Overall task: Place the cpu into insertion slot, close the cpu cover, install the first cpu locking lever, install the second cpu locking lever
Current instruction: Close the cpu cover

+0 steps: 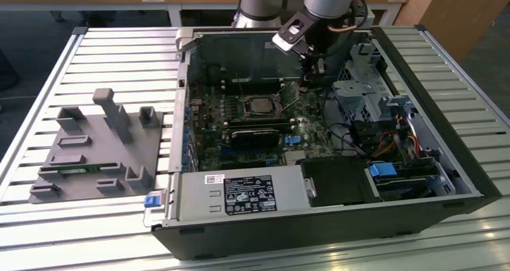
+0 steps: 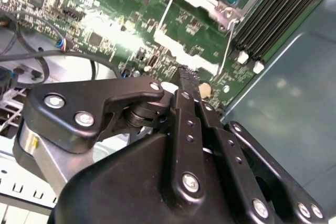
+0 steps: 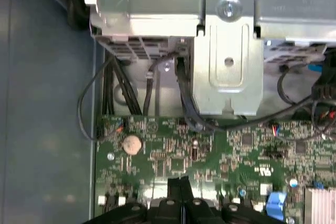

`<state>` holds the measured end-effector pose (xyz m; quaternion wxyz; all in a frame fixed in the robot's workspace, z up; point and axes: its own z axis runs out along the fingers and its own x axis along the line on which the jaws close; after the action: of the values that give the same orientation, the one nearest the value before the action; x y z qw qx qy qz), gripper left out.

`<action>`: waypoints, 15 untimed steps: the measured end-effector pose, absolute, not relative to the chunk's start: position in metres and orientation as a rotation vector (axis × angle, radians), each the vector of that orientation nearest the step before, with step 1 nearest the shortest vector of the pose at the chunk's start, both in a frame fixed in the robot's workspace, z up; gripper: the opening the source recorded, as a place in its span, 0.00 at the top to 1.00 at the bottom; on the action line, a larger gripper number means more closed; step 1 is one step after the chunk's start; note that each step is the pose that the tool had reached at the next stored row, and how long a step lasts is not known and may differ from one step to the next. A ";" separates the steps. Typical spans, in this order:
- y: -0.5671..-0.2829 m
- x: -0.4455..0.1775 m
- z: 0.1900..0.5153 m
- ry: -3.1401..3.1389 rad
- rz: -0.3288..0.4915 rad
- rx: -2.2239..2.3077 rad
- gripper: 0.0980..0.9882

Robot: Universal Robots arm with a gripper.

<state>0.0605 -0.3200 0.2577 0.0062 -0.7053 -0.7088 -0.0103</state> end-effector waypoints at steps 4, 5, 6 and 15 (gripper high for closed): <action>-0.319 0.064 0.253 -2.218 -0.032 -2.207 0.99; -0.319 0.064 0.251 -2.218 -0.032 -2.207 0.99; -0.319 0.064 0.250 -2.218 -0.032 -2.207 0.99; -0.319 0.063 0.246 -2.217 -0.030 -2.206 0.99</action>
<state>0.0634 -0.3192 0.2458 0.0068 -0.7054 -0.7087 -0.0097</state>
